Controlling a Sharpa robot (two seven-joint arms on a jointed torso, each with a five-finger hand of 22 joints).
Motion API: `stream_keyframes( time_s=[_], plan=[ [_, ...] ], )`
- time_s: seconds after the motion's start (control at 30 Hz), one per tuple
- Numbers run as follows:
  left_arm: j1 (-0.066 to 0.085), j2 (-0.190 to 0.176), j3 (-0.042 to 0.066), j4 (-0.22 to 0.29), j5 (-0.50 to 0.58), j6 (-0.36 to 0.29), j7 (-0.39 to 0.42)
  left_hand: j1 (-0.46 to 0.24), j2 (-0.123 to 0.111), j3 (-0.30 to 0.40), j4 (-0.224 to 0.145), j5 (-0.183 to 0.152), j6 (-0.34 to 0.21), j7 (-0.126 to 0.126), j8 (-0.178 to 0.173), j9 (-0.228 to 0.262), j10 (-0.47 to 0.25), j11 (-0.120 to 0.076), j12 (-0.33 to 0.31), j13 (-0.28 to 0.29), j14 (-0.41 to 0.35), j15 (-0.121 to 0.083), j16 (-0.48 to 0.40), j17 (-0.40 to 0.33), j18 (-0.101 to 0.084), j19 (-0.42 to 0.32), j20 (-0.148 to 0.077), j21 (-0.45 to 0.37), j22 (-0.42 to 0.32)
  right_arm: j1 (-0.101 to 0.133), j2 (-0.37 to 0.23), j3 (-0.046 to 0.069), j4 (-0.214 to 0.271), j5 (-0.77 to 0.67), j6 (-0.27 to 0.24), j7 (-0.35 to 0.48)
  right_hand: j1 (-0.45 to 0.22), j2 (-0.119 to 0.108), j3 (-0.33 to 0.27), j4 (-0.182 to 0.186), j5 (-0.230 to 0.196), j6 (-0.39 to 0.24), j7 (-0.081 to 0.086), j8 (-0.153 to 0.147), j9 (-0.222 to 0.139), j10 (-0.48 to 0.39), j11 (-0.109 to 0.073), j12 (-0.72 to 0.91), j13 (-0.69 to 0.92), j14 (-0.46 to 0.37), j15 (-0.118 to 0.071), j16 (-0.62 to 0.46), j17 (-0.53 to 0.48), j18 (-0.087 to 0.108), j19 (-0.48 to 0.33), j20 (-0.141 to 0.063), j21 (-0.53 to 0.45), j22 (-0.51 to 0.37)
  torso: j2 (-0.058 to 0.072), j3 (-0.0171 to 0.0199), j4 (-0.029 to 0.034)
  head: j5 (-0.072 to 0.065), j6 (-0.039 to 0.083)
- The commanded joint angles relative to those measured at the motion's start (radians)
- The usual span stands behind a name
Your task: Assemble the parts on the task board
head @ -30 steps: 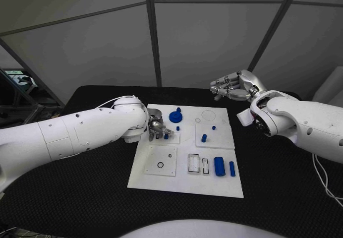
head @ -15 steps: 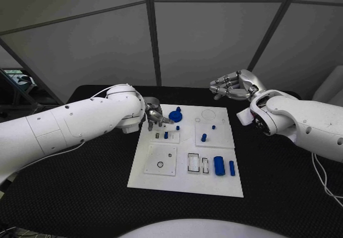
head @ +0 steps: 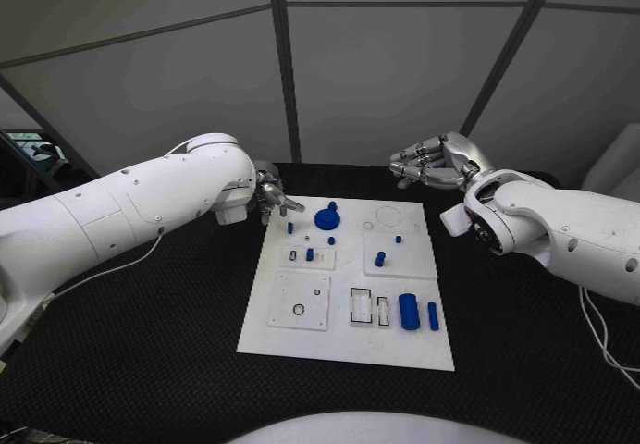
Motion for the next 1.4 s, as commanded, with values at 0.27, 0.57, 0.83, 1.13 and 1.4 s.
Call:
stream_keyframes(
  time_s=[0.27, 0.57, 0.83, 1.13, 1.4],
  plan=[
    [0.003, 0.051, -0.010, -0.106, 0.019, 0.073, 0.013, 0.013, 0.011, -0.017, 0.000, 0.002, 0.026, -0.003, 0.000, -0.015, -0.001, -0.001, 0.008, 0.005, 0.001, 0.006, -0.005, 0.002, -0.012, 0.019, 0.007, 0.004, 0.070, 0.002, -0.003, 0.001, 0.005, -0.002, 0.009, 0.003, -0.007, 0.000, -0.008, 0.001, 0.005, -0.007, -0.002, -0.002, 0.000, -0.006, -0.003, -0.003, -0.001, 0.002, 0.006, -0.007, -0.001, 0.004, 0.004, 0.007, -0.005, -0.001, 0.003, -0.0001, -0.0001, 0.005, 0.000],
    [-0.004, 0.087, -0.021, -0.153, -0.003, 0.090, 0.012, 0.011, 0.016, -0.027, 0.004, 0.002, 0.036, -0.005, 0.003, -0.021, 0.000, -0.003, 0.011, 0.006, 0.003, 0.004, -0.005, 0.003, -0.013, 0.021, 0.006, 0.008, 0.075, 0.002, -0.001, 0.001, 0.006, -0.002, 0.012, 0.002, -0.007, 0.001, -0.008, 0.001, 0.006, -0.007, -0.002, -0.001, 0.000, -0.006, -0.003, -0.002, -0.001, 0.003, 0.006, -0.007, -0.001, 0.004, 0.004, 0.007, -0.006, -0.002, 0.003, 0.0008, -0.0006, 0.009, -0.002],
    [-0.009, 0.101, -0.023, -0.167, -0.006, 0.100, 0.011, 0.014, 0.021, -0.033, 0.001, 0.002, 0.045, -0.008, 0.007, -0.025, 0.004, -0.005, 0.015, 0.009, 0.005, 0.003, -0.004, 0.003, -0.014, 0.023, 0.005, 0.012, 0.080, 0.002, 0.001, 0.001, 0.006, -0.002, 0.013, 0.002, -0.007, 0.001, -0.008, 0.001, 0.006, -0.007, -0.002, -0.001, 0.000, -0.006, -0.003, -0.002, -0.001, 0.003, 0.006, -0.007, -0.001, 0.004, 0.004, 0.007, -0.006, -0.002, 0.002, 0.0011, 0.0003, 0.010, -0.004],
    [-0.015, 0.110, -0.024, -0.178, -0.006, 0.105, 0.011, 0.037, 0.024, -0.042, -0.007, 0.002, 0.057, -0.012, 0.017, -0.030, 0.006, -0.009, 0.018, 0.009, 0.006, 0.000, -0.005, 0.004, -0.014, 0.025, 0.003, 0.014, 0.084, 0.002, 0.005, 0.001, 0.004, -0.002, 0.013, 0.001, -0.009, 0.006, -0.009, 0.002, 0.009, -0.007, -0.003, -0.001, 0.001, -0.004, -0.003, -0.002, -0.001, 0.005, 0.006, -0.008, -0.001, 0.004, 0.007, 0.007, -0.008, -0.003, 0.001, 0.0007, -0.0008, 0.010, -0.006],
    [-0.017, 0.109, -0.024, -0.178, -0.006, 0.117, 0.011, 0.061, 0.038, -0.046, -0.013, 0.002, 0.073, -0.019, 0.030, -0.030, 0.010, -0.014, 0.021, 0.011, 0.007, -0.003, -0.005, 0.005, -0.015, 0.025, 0.000, 0.014, 0.085, 0.002, 0.010, 0.001, -0.001, -0.002, 0.020, -0.002, -0.009, 0.010, -0.009, 0.003, 0.010, -0.006, -0.003, -0.001, 0.001, -0.004, -0.004, -0.002, -0.001, 0.006, 0.006, -0.009, -0.001, 0.005, 0.008, 0.007, -0.009, -0.004, 0.001, 0.0009, 0.0006, 0.008, -0.005]
  ],
)
